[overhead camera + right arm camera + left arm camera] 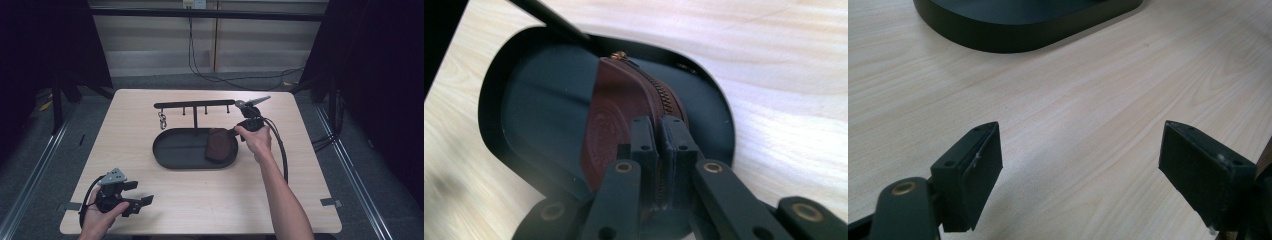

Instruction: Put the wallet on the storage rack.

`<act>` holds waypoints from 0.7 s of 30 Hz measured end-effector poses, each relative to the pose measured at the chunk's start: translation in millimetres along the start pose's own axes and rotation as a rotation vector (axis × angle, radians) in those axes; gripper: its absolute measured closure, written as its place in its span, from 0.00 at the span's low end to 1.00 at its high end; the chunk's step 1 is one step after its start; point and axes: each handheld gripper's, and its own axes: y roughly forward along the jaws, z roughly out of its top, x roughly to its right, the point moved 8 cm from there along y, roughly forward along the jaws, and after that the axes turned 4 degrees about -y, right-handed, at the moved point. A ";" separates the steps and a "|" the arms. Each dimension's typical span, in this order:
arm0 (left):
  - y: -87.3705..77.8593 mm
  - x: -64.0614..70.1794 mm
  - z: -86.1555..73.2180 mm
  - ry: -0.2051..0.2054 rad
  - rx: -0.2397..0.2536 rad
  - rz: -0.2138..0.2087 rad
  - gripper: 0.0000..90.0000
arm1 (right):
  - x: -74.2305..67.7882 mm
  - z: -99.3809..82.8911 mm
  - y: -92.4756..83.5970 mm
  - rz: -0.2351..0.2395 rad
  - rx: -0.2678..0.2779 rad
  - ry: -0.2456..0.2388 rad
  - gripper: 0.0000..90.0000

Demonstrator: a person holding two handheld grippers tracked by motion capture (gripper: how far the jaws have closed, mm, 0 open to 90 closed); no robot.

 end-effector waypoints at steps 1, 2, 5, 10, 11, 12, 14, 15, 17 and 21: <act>0.0 0.0 0.0 0.000 0.000 0.000 0.19 | 0.0 0.0 0.0 0.000 0.000 0.000 0.95; 0.2 -0.5 0.0 0.001 -0.001 0.001 0.19 | 1.4 -1.8 3.1 -0.001 -0.003 -0.002 0.94; 0.2 -0.1 0.0 0.002 -0.001 -0.001 0.19 | 3.7 -3.7 5.7 -0.010 0.002 -0.005 0.94; -1.0 -1.2 1.4 0.000 0.011 0.008 0.20 | 8.6 -7.2 10.1 -0.009 0.031 0.008 0.93; -1.0 -1.2 1.4 0.000 0.011 0.008 0.20 | 8.6 -7.2 10.1 -0.009 0.031 0.008 0.93; -0.9 -1.2 1.2 -0.001 0.009 0.007 0.20 | 8.7 -7.5 10.8 -0.008 0.031 0.011 0.92; -0.8 -0.7 1.5 0.000 0.012 0.005 0.20 | 7.6 -9.4 14.4 0.004 0.020 0.010 0.87; -0.6 -0.6 1.4 0.002 0.010 0.006 0.20 | 5.3 -10.6 16.5 0.005 0.019 0.012 0.87; 0.1 -0.3 1.3 0.000 0.008 0.005 0.20 | 4.7 -10.6 16.7 0.002 0.024 0.010 0.84; -0.7 0.0 1.5 0.000 0.012 0.004 0.20 | 4.7 -9.1 11.6 -0.001 0.055 0.005 0.79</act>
